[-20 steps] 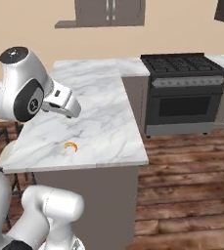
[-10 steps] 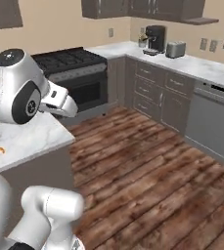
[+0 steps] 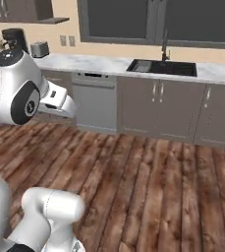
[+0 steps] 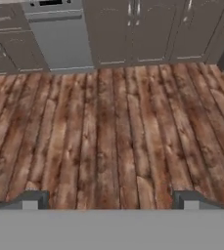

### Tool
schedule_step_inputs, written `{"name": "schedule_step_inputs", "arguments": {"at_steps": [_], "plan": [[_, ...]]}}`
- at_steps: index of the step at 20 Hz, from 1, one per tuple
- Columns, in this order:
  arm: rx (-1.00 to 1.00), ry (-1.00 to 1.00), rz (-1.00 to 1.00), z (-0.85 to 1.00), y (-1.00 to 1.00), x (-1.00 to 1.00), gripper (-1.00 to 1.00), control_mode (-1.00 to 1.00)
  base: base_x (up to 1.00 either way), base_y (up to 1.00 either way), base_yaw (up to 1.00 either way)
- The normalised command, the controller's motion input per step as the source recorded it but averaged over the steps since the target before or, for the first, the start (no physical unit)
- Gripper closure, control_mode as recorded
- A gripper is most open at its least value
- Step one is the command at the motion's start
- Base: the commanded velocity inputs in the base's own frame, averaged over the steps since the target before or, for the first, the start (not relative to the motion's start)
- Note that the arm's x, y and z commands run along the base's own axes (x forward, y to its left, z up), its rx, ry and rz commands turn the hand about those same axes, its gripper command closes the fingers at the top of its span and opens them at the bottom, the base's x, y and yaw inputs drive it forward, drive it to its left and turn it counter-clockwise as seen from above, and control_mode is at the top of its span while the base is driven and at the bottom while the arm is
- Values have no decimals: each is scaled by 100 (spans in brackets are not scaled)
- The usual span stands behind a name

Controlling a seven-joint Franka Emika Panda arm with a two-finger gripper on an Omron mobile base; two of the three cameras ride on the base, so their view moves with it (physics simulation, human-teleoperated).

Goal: Open the fridge, remove the pear, bell pepper, and shrimp, and place them on any counter.

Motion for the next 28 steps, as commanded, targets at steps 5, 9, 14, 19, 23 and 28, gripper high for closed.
{"name": "schedule_step_inputs", "arguments": {"at_steps": [5, 9, 14, 19, 23, 28], "plan": [[0, 0, 0, 0, 0, 0, -100, 100, 0, 0, -100], [0, 0, 0, 0, 0, 0, -100, 100, 0, 0, -100], [0, 0, 0, 0, 0, 0, -100, 100, 0, 0, -99], [0, 0, 0, 0, 0, 0, -100, 100, 0, -7, -97], [0, 0, 0, 0, 0, 0, -100, 100, 11, -11, -86], [0, 0, 0, 0, 0, 0, -100, 100, 60, 0, -52]]}}
